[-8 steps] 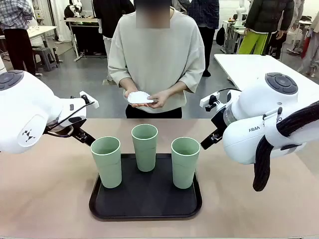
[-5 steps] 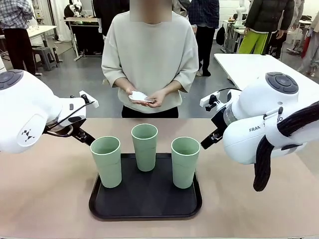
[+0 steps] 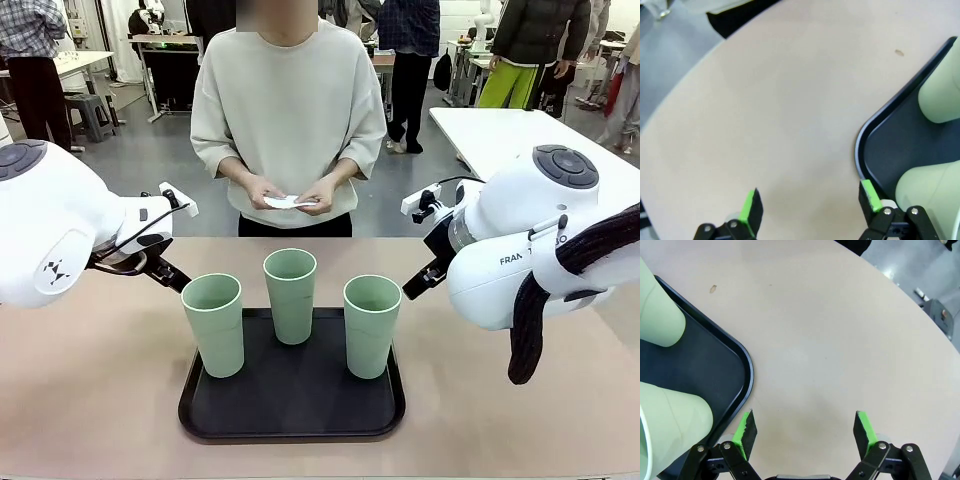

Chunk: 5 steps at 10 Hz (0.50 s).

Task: Place coasters on the table and set cups on them.
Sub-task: Pick up one Reusable plastic cup and place it on a coaster set by the human.

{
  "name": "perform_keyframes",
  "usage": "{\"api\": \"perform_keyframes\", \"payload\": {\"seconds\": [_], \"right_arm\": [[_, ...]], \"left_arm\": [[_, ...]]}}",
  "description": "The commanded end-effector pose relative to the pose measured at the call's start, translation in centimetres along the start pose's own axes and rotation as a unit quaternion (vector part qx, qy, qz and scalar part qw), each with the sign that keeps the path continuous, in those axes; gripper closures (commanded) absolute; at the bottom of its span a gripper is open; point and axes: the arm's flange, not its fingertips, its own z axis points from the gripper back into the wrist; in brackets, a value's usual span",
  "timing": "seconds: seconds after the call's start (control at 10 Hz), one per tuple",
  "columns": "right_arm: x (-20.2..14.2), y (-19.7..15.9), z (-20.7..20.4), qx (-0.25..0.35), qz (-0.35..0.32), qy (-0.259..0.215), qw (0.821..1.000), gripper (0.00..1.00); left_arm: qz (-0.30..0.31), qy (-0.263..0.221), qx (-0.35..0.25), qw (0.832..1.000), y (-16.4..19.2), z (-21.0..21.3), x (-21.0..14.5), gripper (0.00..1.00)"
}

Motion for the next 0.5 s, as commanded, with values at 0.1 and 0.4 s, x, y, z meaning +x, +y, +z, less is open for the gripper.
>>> {"api": "perform_keyframes", "payload": {"seconds": [0.1,0.4], "right_arm": [[0.0,0.0,0.0,0.0,0.0,0.0,1.0,0.0],[0.6,0.2,2.7,-0.006,-0.003,-0.006,1.0,0.0]], "left_arm": [[0.0,0.0,0.0,1.0,0.0,0.0,0.0,0.0],[-0.003,-0.01,0.016,1.0,-0.3,3.4,0.0,0.0]]}}
